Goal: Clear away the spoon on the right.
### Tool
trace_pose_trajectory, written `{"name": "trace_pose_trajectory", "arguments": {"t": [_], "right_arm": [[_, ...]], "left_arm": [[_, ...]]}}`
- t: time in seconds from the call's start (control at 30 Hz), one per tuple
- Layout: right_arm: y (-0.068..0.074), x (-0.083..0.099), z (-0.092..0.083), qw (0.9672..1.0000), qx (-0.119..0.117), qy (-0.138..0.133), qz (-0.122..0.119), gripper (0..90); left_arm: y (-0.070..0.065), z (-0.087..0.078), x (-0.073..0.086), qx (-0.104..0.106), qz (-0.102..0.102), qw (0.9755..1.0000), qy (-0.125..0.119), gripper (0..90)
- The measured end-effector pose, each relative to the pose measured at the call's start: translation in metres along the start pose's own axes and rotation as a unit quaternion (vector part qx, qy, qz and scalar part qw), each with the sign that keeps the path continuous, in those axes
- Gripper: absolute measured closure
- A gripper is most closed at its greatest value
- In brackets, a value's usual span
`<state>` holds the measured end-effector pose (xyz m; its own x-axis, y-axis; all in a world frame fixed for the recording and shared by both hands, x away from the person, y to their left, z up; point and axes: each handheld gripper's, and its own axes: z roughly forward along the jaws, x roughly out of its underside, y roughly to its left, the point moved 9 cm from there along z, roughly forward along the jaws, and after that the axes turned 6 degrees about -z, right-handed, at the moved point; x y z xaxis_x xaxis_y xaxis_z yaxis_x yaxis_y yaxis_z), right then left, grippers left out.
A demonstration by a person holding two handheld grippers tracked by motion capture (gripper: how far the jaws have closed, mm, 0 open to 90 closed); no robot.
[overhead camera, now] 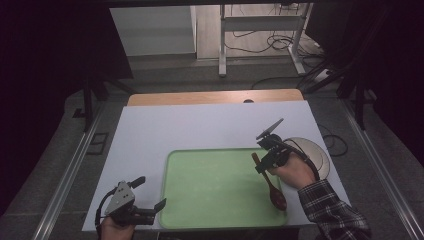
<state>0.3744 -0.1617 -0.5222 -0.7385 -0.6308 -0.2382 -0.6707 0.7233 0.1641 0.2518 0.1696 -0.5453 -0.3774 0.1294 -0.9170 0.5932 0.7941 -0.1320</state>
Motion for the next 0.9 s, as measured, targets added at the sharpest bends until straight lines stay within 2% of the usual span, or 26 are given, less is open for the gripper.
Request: {"name": "trace_pose_trajectory", "arguments": {"t": [0.2, 0.37, 0.47, 0.57, 0.7, 0.73, 0.83, 0.9], "right_arm": [[0.0, 0.001, 0.015, 1.0, -0.005, 0.0, 0.008, 78.2], [-0.003, 0.005, 0.024, 1.0, -0.004, 0.006, 0.005, 77.8], [-0.005, 0.006, 0.026, 1.0, -0.003, 0.003, 0.008, 68.6], [-0.006, 0.005, 0.024, 1.0, 0.001, -0.002, 0.006, 65.4], [-0.006, 0.005, 0.018, 0.9999, 0.008, -0.014, -0.004, 64.3], [-0.006, 0.005, 0.016, 0.9996, 0.011, -0.019, -0.017, 64.3], [-0.004, 0.004, 0.014, 0.9991, 0.015, -0.029, -0.027, 64.9], [0.0, 0.003, 0.013, 0.998, 0.019, -0.044, -0.043, 68.1]], "left_arm": [[0.0, 0.0, 0.0, 0.001, 0.0, 1.0, -0.001, 0.8], [0.0, 0.0, 0.0, 0.001, 0.0, 1.0, 0.0, 0.8], [0.0, 0.0, 0.0, 0.001, 0.001, 1.0, 0.0, 0.8], [0.0, 0.0, 0.0, 0.001, 0.001, 1.0, 0.0, 0.8], [-0.001, 0.001, 0.0, 0.001, 0.002, 1.0, 0.001, 0.8], [-0.001, 0.001, 0.0, 0.001, 0.002, 1.0, 0.001, 0.8], [0.0, 0.001, 0.0, 0.001, 0.002, 1.0, 0.0, 0.8], [0.0, 0.001, -0.001, 0.001, 0.002, 1.0, 0.0, 0.8]]}}
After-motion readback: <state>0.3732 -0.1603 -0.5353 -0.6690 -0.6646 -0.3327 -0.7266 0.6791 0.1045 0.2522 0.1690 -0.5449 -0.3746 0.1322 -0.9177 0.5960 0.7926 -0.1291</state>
